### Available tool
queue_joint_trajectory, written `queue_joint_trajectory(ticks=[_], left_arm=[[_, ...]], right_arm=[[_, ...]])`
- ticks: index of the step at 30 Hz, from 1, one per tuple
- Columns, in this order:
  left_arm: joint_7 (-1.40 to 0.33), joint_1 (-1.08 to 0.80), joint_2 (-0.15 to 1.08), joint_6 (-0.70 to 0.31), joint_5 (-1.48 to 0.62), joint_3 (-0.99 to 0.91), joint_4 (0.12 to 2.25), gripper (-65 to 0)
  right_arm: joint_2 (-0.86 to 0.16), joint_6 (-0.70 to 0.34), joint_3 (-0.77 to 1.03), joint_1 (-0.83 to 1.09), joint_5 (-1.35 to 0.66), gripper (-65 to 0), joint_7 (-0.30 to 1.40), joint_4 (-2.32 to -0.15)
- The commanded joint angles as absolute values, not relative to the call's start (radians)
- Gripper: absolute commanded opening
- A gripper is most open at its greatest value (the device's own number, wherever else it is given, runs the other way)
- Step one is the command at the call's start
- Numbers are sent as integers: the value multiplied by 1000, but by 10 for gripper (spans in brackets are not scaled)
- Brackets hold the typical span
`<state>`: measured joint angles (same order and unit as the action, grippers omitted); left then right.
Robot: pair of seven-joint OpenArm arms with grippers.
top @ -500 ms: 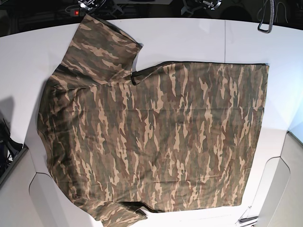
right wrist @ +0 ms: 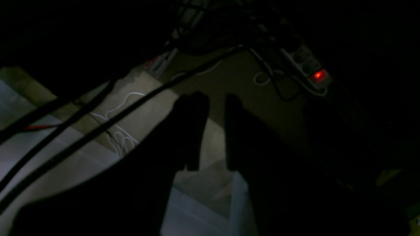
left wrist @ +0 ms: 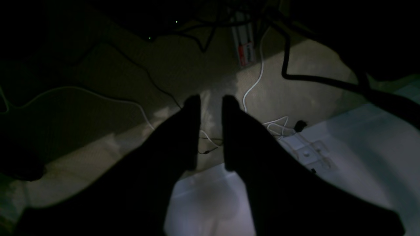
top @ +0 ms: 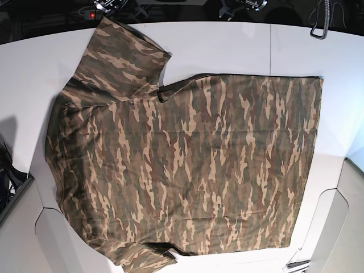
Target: Fold the T-shirt properly
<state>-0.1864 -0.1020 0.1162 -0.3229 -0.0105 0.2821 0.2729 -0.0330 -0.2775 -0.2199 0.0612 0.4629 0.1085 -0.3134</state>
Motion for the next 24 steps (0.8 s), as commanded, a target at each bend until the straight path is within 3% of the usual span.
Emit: queue_joint_trajectory(ticks=[1, 6, 11, 19, 24], left_arm=[[-187, -103, 119, -334, -11, 283, 277, -499], [-171, -103, 120, -334, -11, 283, 277, -499], [-155, -131, 143, -413, -25, 282, 284, -499], [-133, -278, 231, -416, -178, 276, 446, -499], [-131, -399, 272, -470, -243, 184, 595, -499]], right_arm=[[-33, -288, -218, 64, 455, -517, 105, -319], [-34, -296, -218, 64, 419, -518, 105, -319], [-52, -303, -218, 91, 419, -518, 106, -320], [-135, -323, -218, 231, 381, -518, 105, -450], [-212, -439, -218, 337, 253, -518, 105, -602]])
